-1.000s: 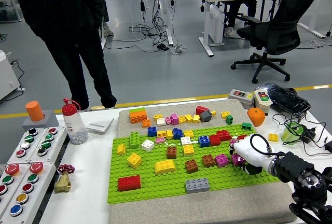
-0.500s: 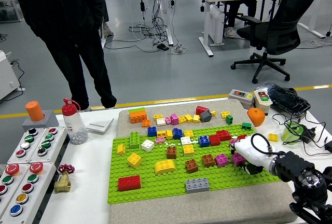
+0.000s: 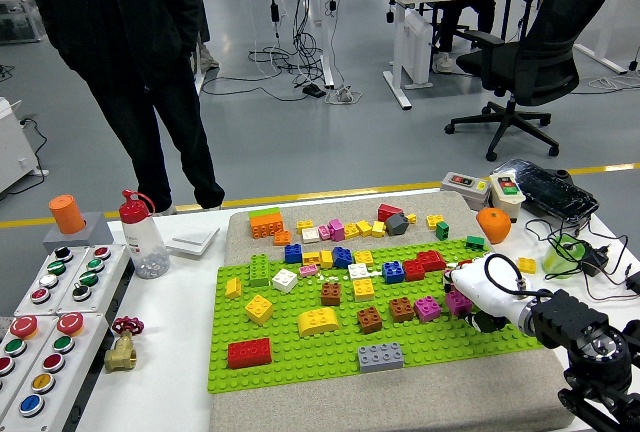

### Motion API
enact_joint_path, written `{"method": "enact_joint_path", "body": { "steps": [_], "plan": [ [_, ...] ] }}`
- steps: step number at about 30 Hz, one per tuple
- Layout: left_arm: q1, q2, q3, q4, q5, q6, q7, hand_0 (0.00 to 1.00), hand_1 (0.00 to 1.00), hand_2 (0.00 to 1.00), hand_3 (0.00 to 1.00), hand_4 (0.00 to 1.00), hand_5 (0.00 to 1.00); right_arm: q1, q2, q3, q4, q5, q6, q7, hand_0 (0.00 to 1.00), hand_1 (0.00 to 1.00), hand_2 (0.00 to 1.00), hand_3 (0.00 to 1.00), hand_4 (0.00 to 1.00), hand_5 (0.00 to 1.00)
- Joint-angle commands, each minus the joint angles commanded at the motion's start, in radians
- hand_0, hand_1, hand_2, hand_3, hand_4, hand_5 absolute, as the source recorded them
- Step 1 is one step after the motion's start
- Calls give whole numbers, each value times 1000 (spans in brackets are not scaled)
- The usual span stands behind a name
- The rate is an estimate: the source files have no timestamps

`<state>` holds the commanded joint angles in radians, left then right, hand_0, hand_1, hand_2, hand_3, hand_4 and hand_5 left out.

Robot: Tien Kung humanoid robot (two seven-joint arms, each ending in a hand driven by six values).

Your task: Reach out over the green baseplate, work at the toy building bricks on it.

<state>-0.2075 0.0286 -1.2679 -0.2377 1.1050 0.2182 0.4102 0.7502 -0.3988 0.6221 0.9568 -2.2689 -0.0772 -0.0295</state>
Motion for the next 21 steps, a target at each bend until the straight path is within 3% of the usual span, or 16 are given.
{"method": "enact_joint_path", "body": {
  "steps": [10, 21],
  "plan": [
    [1, -1, -1, 0, 0, 1, 1, 637, 604, 610, 454, 354, 991, -18, -24, 25, 99, 0, 15, -29, 126, 281, 522, 525, 638, 126],
    [-1, -1, 3, 1, -9, 3, -2, 637, 603, 610, 454, 355, 992, -44, -58, 35, 301, 0, 75, -121, 116, 274, 520, 526, 612, 149]
  ]
}}
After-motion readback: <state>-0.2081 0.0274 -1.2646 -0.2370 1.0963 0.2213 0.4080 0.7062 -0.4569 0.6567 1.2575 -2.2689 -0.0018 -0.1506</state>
